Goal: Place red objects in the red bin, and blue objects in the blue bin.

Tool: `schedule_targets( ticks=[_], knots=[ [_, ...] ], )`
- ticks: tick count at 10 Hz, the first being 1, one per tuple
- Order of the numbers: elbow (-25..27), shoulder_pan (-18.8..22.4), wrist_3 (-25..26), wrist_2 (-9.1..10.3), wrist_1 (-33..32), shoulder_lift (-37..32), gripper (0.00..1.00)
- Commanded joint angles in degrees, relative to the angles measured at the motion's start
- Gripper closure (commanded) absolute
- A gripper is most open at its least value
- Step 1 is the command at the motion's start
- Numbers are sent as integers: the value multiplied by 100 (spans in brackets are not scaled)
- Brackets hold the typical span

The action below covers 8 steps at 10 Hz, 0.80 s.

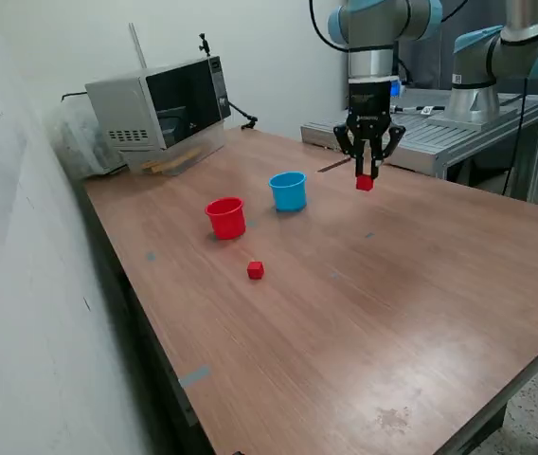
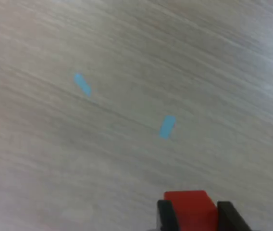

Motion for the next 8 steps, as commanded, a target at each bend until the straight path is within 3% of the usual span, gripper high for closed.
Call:
schedule_targets(
  ticks=[1, 3, 5, 8],
  knots=[
    [-57, -10, -4, -113, 379, -534, 100],
    [-337, -71, 5, -237, 415, -500, 100],
    [-810, -141, 40, -228, 424, -377, 100],
    [-1732, -500, 66, -228, 424, 323, 100]
  ],
)
